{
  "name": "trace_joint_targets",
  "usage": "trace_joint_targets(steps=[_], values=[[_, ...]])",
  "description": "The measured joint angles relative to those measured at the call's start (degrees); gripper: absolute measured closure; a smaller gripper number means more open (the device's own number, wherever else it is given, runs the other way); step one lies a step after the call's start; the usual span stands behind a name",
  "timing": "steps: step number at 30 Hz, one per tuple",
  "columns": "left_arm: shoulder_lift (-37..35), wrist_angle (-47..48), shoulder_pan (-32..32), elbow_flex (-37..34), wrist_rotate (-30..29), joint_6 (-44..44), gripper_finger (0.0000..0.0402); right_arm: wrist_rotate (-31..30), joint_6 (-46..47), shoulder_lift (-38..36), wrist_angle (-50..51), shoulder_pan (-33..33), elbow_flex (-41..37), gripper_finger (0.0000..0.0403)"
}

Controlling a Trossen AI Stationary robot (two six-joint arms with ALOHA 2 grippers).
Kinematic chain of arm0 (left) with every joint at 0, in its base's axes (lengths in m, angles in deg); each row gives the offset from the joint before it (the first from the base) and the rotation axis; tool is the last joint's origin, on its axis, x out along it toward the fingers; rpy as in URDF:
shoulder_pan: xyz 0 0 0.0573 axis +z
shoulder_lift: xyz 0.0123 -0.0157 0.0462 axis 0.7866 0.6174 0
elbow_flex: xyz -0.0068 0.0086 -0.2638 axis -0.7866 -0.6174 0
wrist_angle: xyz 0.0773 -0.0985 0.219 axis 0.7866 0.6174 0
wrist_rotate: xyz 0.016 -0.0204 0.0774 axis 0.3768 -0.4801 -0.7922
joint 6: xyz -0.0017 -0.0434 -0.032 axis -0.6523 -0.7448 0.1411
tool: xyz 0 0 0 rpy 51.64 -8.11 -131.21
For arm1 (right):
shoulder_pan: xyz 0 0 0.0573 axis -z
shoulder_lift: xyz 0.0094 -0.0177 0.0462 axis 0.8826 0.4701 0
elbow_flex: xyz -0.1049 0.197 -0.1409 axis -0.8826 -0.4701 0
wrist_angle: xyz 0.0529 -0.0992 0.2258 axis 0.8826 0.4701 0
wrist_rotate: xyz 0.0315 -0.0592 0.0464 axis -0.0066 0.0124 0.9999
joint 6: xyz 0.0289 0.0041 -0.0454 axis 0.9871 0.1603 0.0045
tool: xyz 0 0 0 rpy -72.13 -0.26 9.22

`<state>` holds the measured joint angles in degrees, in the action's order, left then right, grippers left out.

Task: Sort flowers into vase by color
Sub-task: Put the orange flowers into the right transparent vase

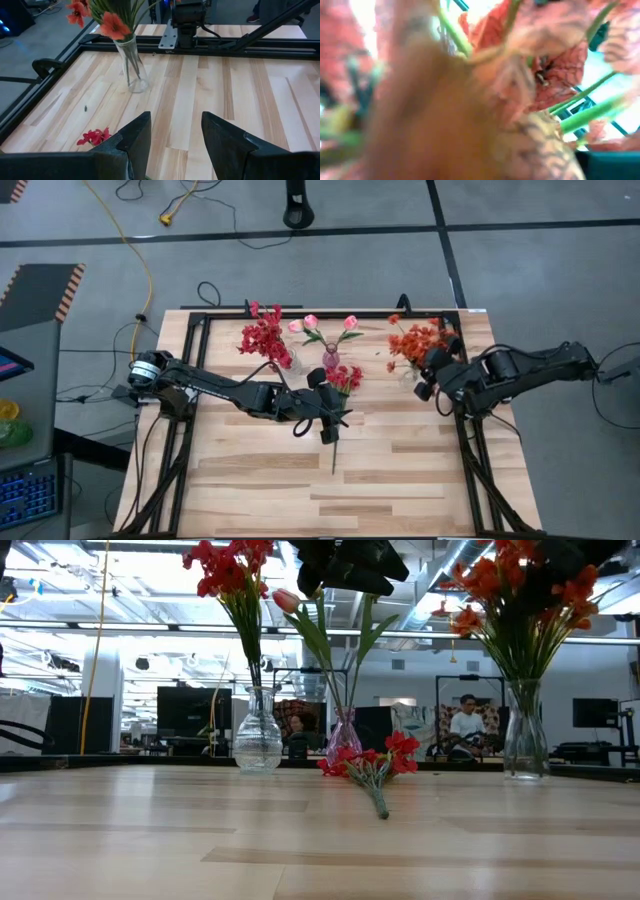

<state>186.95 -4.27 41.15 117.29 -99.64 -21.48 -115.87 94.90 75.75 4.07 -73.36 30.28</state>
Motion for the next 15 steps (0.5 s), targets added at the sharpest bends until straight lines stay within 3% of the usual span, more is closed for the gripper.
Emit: trace_joint_targets(steps=[9,15], values=[[0.0,0.0,0.0,0.0,0.0,0.0,0.0238,0.0,0.0,0.0,0.8,0.0,2.8,0.0199],[0.0,0.4,0.0,0.0,0.0,0.0,0.0238,0.0,0.0,0.0,1.3,0.0,4.4,0.0156]])
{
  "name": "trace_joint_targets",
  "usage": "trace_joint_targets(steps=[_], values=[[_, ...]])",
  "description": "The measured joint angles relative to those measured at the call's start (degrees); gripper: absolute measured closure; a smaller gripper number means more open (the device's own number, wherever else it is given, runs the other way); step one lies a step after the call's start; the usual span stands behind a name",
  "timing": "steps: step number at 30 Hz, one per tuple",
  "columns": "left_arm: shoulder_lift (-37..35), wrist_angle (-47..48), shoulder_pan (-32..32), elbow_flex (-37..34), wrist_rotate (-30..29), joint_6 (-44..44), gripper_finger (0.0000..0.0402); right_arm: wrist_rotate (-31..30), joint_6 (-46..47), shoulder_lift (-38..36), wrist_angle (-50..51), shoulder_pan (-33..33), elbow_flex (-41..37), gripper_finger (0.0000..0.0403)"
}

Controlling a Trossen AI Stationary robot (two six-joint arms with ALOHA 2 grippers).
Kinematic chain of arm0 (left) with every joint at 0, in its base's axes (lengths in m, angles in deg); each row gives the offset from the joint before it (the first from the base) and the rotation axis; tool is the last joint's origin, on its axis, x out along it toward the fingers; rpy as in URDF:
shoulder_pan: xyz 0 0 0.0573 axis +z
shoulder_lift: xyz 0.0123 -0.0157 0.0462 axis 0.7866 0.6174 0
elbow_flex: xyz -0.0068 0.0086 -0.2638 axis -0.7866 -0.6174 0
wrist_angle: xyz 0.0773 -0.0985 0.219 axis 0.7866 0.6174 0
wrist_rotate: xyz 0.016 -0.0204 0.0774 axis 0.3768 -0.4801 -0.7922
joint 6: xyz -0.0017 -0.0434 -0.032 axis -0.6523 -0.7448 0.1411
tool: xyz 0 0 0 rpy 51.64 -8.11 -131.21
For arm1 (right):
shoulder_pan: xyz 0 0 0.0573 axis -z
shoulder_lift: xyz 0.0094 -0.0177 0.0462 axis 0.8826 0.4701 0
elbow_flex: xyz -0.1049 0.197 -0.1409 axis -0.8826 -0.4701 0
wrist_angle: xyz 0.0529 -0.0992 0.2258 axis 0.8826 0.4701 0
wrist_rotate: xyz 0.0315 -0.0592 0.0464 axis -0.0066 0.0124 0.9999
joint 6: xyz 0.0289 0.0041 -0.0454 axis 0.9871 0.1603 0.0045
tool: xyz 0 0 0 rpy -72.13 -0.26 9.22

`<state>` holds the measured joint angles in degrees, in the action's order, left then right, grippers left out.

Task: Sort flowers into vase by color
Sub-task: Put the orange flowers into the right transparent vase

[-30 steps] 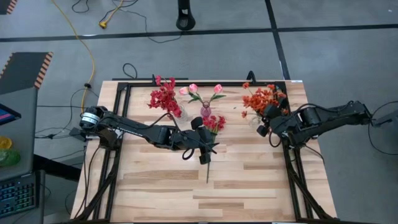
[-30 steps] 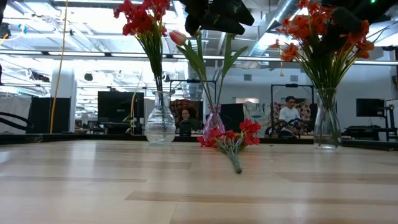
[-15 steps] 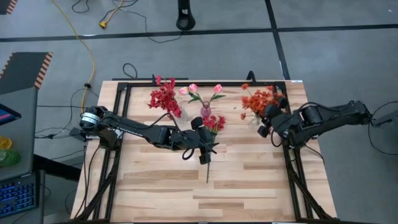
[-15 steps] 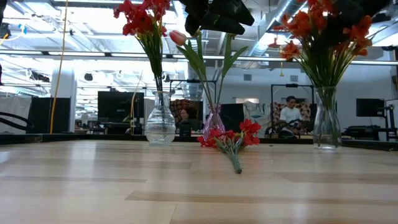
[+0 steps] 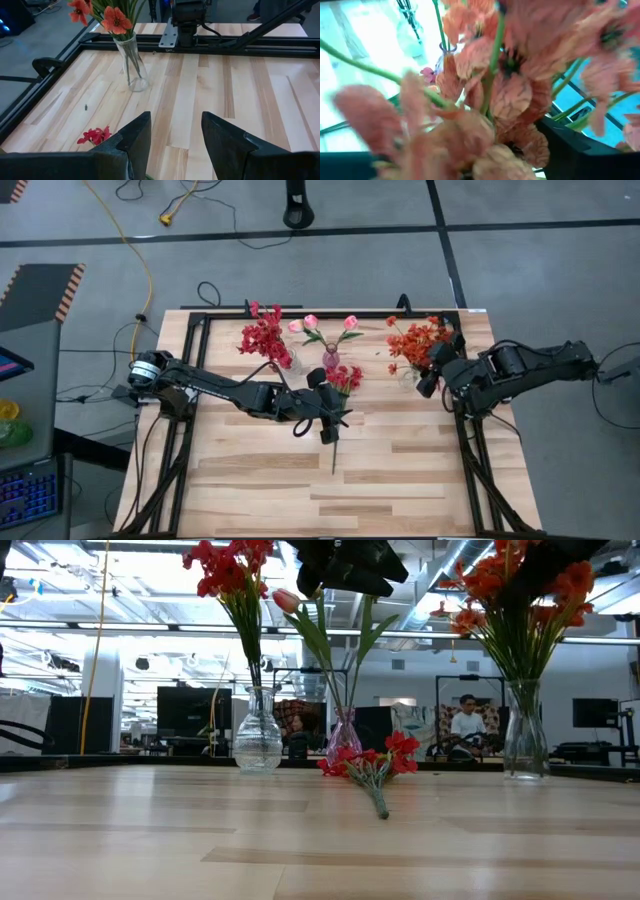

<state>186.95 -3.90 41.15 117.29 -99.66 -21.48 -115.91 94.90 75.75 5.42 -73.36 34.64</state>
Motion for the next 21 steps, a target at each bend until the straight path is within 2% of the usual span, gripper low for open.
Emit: trace_joint_targets(steps=[4,11,21], values=[[0.0,0.0,0.0,0.0,0.0,0.0,0.0238,0.3,0.0,0.0,2.3,0.0,2.8,0.0149],[0.0,0.0,0.0,0.0,0.0,0.0,0.0238,4.2,0.0,0.0,6.1,0.0,8.5,0.0148],[0.0,0.5,0.0,0.0,0.0,0.0,0.0238,4.6,0.0,0.0,13.5,-0.2,16.3,0.0148]])
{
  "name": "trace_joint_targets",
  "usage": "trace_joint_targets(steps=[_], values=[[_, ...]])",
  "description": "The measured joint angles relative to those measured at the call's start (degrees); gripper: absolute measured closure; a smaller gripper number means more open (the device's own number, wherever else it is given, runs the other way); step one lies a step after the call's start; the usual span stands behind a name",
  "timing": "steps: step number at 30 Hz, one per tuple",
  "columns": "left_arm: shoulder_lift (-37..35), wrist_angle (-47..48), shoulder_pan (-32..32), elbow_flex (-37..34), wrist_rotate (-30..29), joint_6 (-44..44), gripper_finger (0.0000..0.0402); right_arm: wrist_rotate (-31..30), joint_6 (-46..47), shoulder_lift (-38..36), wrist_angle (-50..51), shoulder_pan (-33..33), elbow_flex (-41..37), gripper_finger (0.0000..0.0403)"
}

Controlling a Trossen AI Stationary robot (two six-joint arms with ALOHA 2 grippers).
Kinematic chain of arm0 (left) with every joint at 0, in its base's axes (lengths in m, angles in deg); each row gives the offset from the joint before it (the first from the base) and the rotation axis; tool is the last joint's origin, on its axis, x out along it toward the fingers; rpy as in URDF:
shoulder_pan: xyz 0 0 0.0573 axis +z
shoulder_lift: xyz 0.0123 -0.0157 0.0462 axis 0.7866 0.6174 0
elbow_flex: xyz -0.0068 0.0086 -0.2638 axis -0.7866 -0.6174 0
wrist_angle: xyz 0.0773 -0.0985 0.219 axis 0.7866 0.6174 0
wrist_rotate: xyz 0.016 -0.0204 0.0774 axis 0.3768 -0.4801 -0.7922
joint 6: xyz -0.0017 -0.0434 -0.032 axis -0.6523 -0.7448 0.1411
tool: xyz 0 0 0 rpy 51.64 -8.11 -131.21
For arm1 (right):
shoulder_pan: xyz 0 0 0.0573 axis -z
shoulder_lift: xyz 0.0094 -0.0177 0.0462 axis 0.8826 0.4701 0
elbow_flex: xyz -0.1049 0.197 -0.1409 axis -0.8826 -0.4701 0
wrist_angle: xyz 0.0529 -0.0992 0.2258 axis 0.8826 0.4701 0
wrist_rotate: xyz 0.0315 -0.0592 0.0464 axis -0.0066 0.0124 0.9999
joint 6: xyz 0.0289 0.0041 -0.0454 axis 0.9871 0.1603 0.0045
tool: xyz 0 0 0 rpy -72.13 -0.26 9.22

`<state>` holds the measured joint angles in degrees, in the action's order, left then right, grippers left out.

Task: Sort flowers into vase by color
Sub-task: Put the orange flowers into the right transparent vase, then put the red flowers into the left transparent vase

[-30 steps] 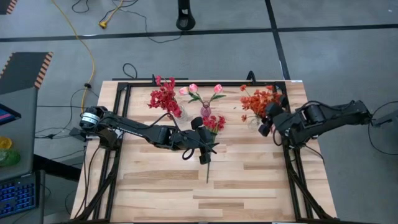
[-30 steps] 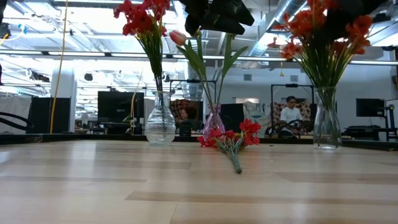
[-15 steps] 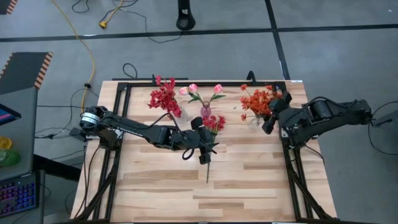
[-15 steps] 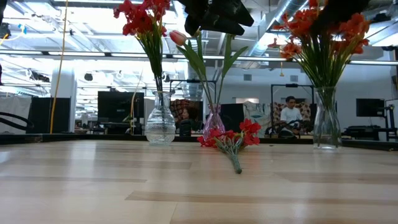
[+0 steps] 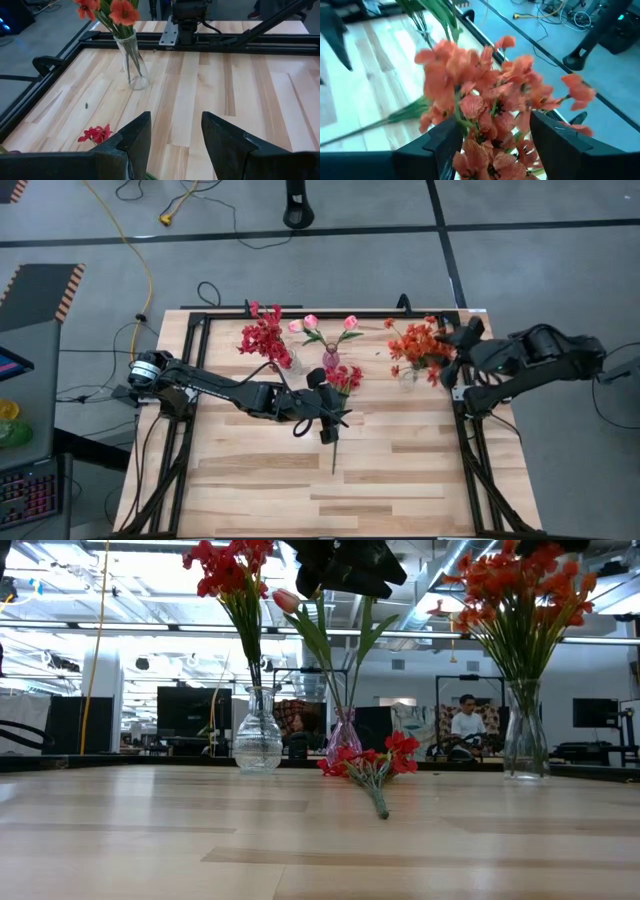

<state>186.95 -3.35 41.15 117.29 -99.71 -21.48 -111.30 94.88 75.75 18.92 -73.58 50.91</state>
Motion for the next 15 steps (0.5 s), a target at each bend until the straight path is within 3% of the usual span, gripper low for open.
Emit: trace_joint_targets(steps=[8,15], values=[[0.0,0.2,0.0,0.0,0.0,0.0,0.0238,6.9,0.0,0.0,0.8,0.0,6.5,0.0148],[0.0,0.2,0.0,0.0,-0.2,0.0,0.0238,19.7,0.0,-0.2,0.8,0.0,7.9,0.0148]])
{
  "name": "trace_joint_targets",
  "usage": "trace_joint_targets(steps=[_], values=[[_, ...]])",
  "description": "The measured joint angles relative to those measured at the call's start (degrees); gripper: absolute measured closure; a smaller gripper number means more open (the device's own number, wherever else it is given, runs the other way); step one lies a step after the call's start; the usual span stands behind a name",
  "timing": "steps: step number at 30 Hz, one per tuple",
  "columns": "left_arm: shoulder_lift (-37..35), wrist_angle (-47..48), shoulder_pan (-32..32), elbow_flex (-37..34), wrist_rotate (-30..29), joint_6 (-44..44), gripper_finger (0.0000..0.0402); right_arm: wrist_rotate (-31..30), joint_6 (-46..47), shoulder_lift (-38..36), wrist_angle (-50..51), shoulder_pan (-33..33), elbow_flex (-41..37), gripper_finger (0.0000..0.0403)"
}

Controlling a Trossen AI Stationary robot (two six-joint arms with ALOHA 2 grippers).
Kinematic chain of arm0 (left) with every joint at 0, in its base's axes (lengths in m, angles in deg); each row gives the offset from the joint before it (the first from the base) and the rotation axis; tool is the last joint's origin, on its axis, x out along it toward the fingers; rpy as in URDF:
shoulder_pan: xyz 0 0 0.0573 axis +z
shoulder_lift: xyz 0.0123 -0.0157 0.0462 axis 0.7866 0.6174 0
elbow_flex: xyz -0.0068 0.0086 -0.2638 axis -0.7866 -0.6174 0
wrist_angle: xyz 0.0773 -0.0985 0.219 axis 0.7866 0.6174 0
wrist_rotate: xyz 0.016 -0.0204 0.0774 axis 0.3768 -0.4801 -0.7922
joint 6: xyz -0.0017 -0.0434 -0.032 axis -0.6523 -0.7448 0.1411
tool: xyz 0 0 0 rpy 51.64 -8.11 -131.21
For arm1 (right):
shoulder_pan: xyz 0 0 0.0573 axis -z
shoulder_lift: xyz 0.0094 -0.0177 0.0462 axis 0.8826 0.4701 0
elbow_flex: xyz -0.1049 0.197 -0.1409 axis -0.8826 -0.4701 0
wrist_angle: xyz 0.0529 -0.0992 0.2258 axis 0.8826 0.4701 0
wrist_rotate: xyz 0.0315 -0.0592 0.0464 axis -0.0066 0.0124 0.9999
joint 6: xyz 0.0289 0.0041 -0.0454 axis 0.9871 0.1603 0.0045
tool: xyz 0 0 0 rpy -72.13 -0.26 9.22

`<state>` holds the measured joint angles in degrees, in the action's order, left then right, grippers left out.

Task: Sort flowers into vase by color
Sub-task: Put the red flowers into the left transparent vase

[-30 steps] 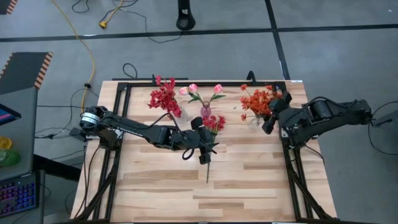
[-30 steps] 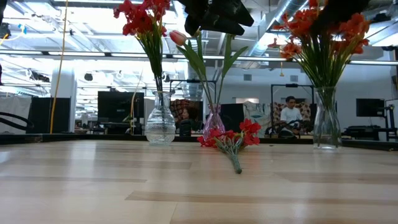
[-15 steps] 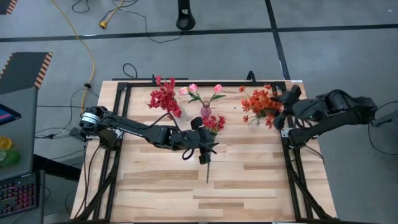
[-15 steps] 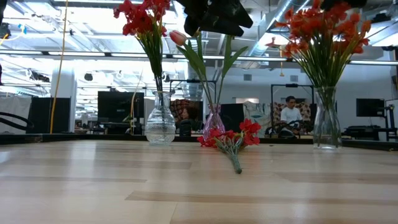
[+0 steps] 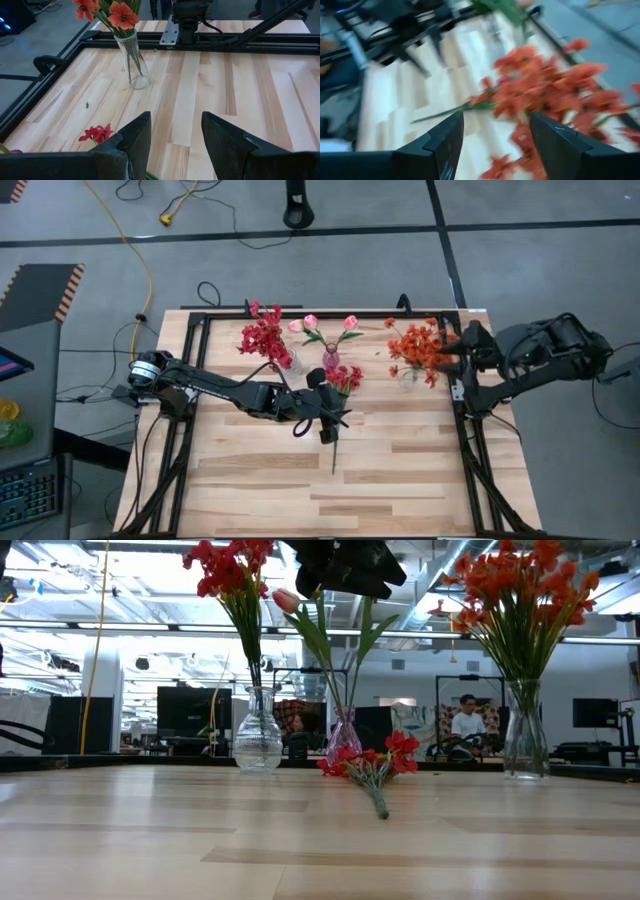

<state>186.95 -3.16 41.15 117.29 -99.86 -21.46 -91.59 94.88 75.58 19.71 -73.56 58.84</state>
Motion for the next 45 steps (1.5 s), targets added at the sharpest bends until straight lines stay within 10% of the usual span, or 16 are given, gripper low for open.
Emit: trace_joint_targets(steps=[13,24,45], values=[[0.0,0.0,0.0,0.0,-0.1,-0.6,0.0238,3.1,-8.6,-2.1,-3.3,-6.0,-1.0,0.0246],[0.0,0.1,0.0,0.0,0.0,-2.8,0.0238,0.9,-8.5,-12.0,-16.4,-11.1,-19.4,0.0373],[0.0,1.8,0.0,0.0,0.0,-6.7,0.0238,1.0,-14.8,-20.3,-48.0,-20.3,-45.5,0.0372]])
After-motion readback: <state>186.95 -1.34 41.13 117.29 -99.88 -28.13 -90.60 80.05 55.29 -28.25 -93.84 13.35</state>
